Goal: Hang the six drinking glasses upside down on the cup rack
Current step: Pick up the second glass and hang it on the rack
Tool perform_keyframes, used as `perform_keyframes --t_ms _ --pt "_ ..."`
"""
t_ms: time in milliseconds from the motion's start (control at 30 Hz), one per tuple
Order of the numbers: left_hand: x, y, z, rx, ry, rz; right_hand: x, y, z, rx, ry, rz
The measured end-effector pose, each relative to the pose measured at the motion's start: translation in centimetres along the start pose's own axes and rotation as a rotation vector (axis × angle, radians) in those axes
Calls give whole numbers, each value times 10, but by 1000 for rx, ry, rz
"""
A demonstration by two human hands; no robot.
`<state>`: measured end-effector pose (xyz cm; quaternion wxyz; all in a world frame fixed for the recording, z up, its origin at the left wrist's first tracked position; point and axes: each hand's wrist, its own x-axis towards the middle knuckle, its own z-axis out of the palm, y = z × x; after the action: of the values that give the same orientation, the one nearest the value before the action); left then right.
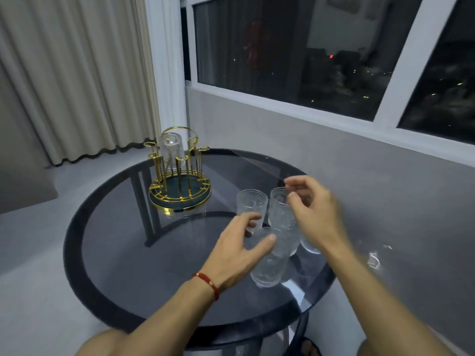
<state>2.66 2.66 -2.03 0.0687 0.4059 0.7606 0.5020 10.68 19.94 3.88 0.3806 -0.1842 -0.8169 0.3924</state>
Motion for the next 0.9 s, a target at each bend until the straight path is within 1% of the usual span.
perform_keyframes --t_ms 67,133,233,400,500,567,633,700,733,800,833,900 --pt "-7 0 13 105 -94 20 -16 12 -6 2 61 47" --pt "-7 -1 20 208 -113 56 -22 20 -9 9 88 76" --pt "-5 -1 22 195 -55 66 -25 25 -12 21 74 83" --pt "-1 3 8 108 56 -10 -27 26 -15 29 59 75" --pt "3 5 -11 56 128 -28 -28 18 -13 106 42 81" --pt "9 6 -26 5 201 -46 -31 7 -8 178 -21 66" --pt "15 5 -40 -123 296 -84 -35 -5 2 160 -160 -23" --pt "20 5 -51 -315 391 -130 -38 -14 16 80 -335 -98" --pt "22 5 -56 -425 420 -162 -38 -18 24 75 -403 -77" --pt "28 4 -63 -654 409 -235 -31 -24 40 122 -480 25" --pt "31 4 -66 -748 385 -254 -26 -28 47 162 -502 70" --pt "36 2 -69 -857 361 -266 -13 -34 60 316 -525 146"
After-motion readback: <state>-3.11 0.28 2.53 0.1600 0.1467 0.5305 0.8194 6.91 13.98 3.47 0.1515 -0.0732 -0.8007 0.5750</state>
